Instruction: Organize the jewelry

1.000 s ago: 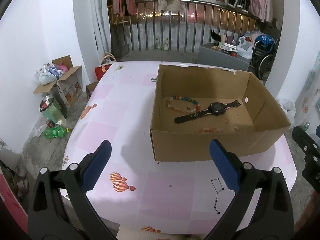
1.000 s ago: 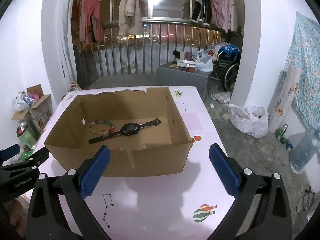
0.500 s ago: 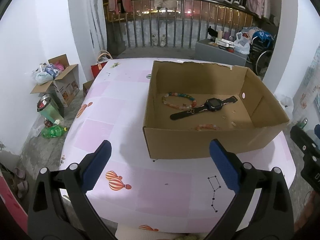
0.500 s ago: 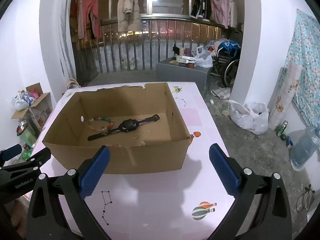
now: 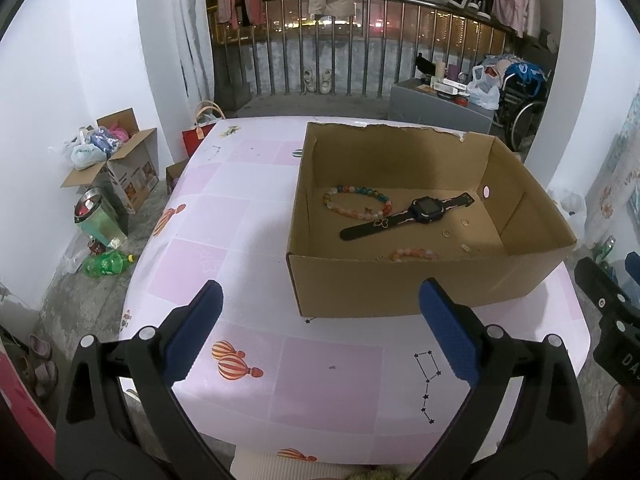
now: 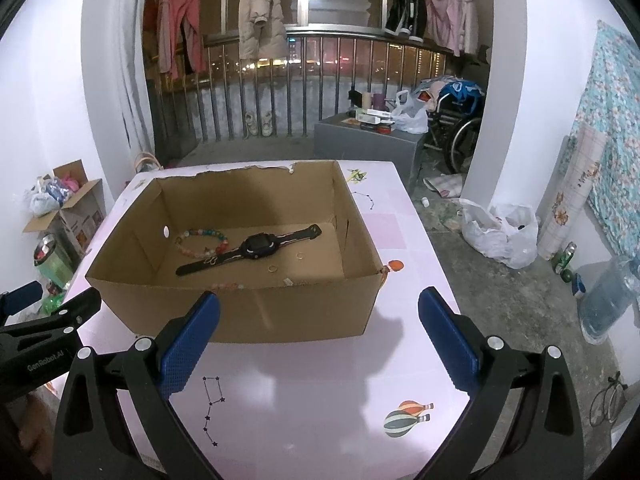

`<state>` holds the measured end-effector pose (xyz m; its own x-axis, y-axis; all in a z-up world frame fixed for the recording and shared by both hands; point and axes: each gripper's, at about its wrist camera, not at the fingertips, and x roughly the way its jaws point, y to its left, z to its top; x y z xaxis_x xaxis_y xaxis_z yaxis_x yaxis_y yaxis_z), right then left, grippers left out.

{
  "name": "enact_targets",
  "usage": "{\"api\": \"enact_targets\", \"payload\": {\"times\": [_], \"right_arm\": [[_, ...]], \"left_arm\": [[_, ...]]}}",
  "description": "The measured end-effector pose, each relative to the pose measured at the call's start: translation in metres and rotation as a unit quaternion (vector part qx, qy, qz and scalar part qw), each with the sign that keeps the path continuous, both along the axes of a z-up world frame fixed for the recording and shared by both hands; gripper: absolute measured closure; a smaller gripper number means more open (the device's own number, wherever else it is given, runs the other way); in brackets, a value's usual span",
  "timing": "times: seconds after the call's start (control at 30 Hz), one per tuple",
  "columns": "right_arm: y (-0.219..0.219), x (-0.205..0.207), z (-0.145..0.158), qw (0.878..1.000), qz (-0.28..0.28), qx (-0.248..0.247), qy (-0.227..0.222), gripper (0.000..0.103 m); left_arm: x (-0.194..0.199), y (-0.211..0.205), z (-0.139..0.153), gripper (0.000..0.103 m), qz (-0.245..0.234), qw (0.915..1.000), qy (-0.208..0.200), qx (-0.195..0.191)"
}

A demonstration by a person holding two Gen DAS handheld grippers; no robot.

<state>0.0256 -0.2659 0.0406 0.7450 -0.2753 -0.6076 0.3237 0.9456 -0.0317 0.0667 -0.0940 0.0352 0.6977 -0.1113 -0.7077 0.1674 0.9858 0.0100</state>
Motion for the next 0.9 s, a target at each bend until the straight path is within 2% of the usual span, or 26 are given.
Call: {"api": "enact_targets", "payload": {"times": [0.5,0.67,0.9], "right_arm": [[-0.013,-0.002,-0.009,1.000,-0.017,0.007,0.012,0.006],[-0.019,-0.003,-0.008,1.000,-0.026,0.004,0.011,0.006],[-0.019,-0.003,-0.004,1.000,-0.025,-0.002,0.009,0.006]], "left_arm": [[0.002,0.006,-0.007,0.008,0.021,0.9997,0.013,0.005],[0.007,0.015,-0.004,0.008,0.038,0.9992,0.000,0.012],[0.005,0.025,-0.008,0.008,0.033,0.9994,0.005,0.012]]}}
